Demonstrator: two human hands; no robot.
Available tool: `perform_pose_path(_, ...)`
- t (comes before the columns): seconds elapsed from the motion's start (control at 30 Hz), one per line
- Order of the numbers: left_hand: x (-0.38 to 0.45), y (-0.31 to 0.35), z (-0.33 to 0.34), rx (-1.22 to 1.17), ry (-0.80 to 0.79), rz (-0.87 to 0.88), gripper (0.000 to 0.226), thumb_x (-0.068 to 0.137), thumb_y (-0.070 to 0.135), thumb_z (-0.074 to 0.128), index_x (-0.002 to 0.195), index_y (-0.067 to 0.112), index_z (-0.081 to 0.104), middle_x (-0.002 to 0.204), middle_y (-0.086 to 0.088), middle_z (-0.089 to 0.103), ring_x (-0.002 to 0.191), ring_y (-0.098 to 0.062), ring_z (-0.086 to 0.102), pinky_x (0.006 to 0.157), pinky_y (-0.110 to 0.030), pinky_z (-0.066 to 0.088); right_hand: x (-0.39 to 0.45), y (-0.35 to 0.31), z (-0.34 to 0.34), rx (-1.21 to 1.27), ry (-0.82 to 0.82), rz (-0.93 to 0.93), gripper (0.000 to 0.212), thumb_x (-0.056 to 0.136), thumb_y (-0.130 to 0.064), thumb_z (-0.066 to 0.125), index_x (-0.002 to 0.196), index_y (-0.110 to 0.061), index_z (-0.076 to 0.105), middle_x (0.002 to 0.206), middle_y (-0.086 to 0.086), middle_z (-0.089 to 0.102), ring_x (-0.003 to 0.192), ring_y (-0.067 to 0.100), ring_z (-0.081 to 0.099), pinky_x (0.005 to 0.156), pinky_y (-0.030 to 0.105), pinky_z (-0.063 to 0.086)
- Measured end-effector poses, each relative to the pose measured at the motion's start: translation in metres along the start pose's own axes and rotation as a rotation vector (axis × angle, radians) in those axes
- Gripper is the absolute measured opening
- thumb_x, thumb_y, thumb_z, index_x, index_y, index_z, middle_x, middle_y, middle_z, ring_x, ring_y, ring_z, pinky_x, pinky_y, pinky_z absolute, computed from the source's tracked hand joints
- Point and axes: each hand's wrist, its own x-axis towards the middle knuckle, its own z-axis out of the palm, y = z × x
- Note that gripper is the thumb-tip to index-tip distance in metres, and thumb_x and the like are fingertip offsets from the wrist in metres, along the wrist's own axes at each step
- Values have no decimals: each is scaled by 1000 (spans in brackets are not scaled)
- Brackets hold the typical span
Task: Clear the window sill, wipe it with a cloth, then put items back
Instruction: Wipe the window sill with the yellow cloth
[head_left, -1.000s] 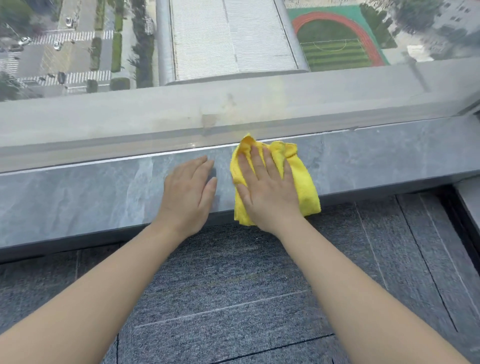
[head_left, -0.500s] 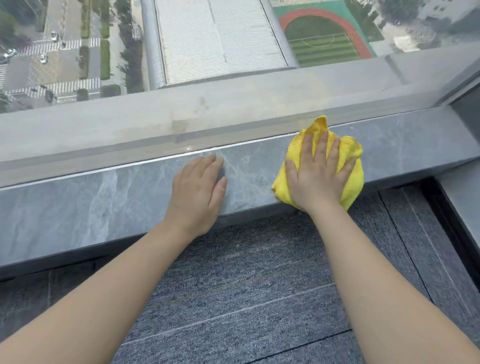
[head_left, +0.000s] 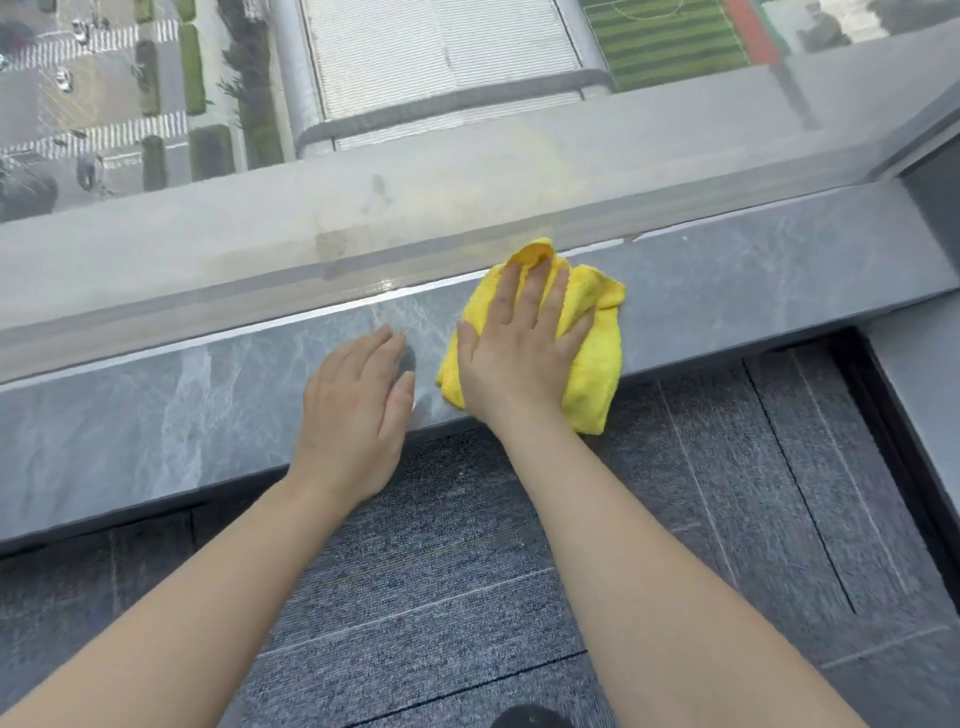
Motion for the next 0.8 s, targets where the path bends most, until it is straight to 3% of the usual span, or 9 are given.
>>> perform_pose_path(0.13,16,6,0,-9,-29,77,64,80,42,21,123,2,48,133,-21,49,123,-38,43,105,-50,29,-8,42,-5,-139,-41,-299,61,92,-47,7,147,-22,-4,159,2,-7,146,21,-8,114,51,-4)
perform_pose_path(0.2,27,9,3,-13,-32,133,63,81,41,21,122,2,48,133,-21,50,123,-38,44,105,-49,28,-4,67,-13,-171,-30,-298,68,84,-50,-4,147,-27,-2,159,-2,-3,146,18,-5,115,47,-2)
perform_pose_path(0.37,45,16,12,21,-108,281,68,78,46,13,126,9,46,139,-16,44,130,-34,36,109,-45,23,15,98,-27,-131,36,46,57,96,-45,13,147,-25,0,159,-1,-6,146,20,-6,116,48,0)
perform_pose_path(0.57,38,15,12,229,-274,388,81,69,51,-8,138,23,24,153,-2,20,140,-27,14,113,-40,11,25,56,-21,10,57,387,59,97,-41,20,147,-18,-3,158,5,-10,145,25,-11,115,55,-2)
perform_pose_path(0.7,39,14,10,265,-331,411,83,67,50,-11,139,22,19,154,-2,15,141,-27,12,113,-40,11,8,39,-18,-85,-1,218,59,97,-42,18,147,-22,-7,158,2,-11,145,24,-12,114,55,-2)
perform_pose_path(0.8,37,20,15,241,-215,409,68,77,44,11,125,12,46,139,-14,45,128,-38,39,104,-50,31,-13,46,-16,-193,-85,-22,61,91,-51,3,146,-28,-9,158,-2,-12,146,20,-11,115,52,-6)
